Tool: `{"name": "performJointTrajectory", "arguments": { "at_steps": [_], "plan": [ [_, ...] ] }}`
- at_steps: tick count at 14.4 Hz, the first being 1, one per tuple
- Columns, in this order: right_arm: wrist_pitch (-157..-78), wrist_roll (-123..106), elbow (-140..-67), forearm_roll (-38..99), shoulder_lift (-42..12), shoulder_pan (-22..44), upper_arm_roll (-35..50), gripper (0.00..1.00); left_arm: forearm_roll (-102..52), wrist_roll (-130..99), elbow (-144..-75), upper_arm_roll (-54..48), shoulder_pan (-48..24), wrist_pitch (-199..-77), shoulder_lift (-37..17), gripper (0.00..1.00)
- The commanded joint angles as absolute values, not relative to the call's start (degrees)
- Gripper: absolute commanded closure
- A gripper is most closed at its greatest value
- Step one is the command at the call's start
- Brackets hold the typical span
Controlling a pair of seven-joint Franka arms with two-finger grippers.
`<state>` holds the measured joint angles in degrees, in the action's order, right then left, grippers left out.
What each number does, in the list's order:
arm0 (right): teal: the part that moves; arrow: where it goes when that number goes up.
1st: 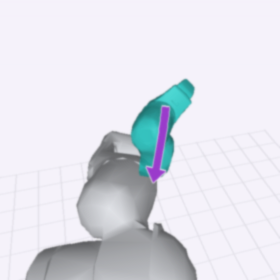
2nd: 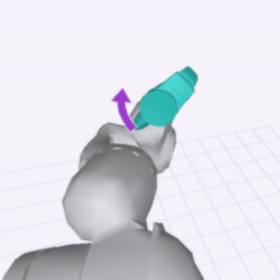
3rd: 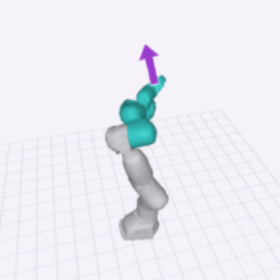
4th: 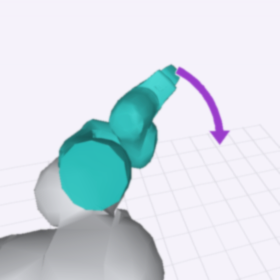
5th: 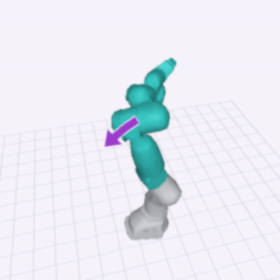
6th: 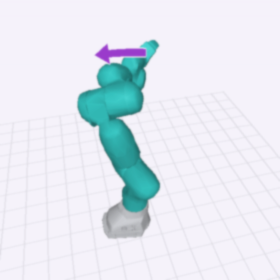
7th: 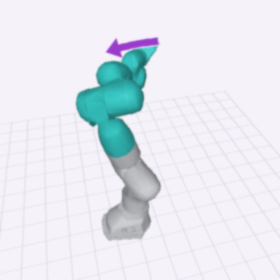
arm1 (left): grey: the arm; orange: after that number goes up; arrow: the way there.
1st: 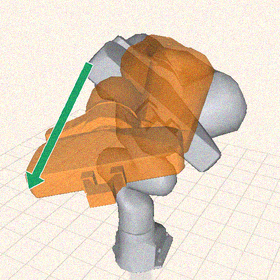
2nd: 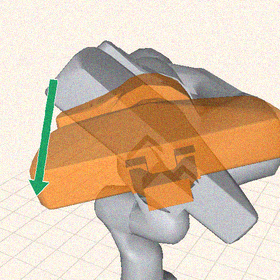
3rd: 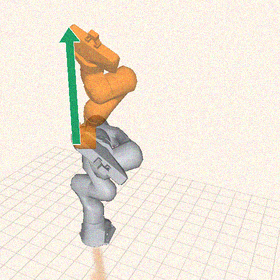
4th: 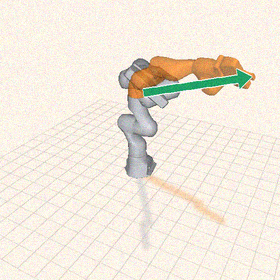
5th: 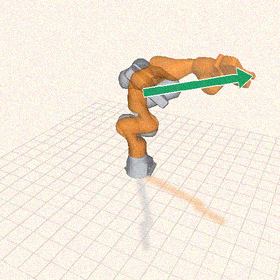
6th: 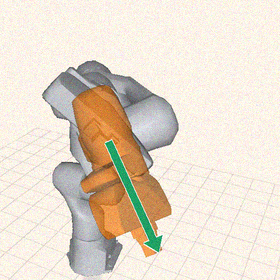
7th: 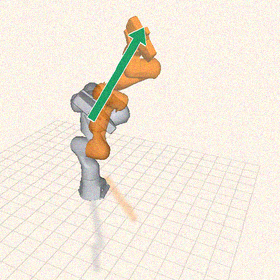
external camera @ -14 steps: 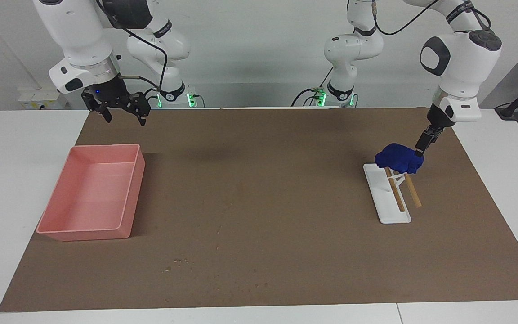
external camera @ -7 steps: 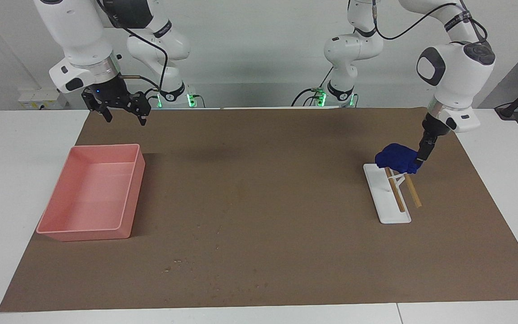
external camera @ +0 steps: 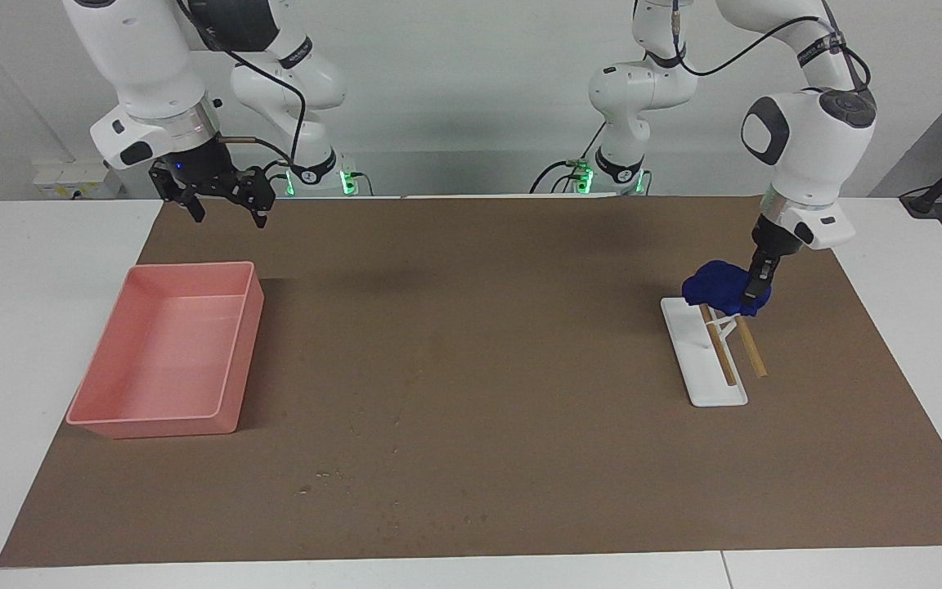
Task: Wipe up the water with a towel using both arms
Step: 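Carry the blue cloth toward the right gripper while the right gripper approaches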
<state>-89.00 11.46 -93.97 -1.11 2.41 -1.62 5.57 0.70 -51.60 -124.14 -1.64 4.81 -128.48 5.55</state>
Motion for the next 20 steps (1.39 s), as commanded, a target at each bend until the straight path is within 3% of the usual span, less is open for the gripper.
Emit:
{"name": "performJointTrajectory", "arguments": {
  "at_steps": [1,2,4,8,11,20],
  "plan": [
    [-89.1,10.5,-95.2,0.0,3.4,-1.9,5.9,0.0,1.4,-52.4,-125.2,-1.5,4.6,-129.6,6.0,0.9],
    [-89.1,10.7,-95.1,0.0,3.4,-1.9,5.9,0.0,1.4,-52.5,-125.1,-1.5,4.1,-128.8,5.9,1.0],
    [-89.1,10.6,-95.1,0.0,3.4,-2.0,5.9,0.0,1.3,-52.6,-123.2,-1.7,2.7,-124.2,5.7,1.0],
    [-89.4,13.7,-94.5,0.1,3.2,-2.1,5.9,0.0,-0.5,-56.9,-110.2,-1.8,-1.1,-108.1,3.7,1.0],
    [-89.5,19.1,-93.9,3.2,2.7,-1.9,6.1,0.0,-4.9,-65.9,-104.5,-1.9,-4.2,-101.5,4.2,1.0],
    [-93.1,55.2,-92.5,15.1,2.1,6.1,6.2,0.01,-11.4,-134.0,-100.9,-7.9,-15.6,-111.2,3.9,1.0]
  ]
}}
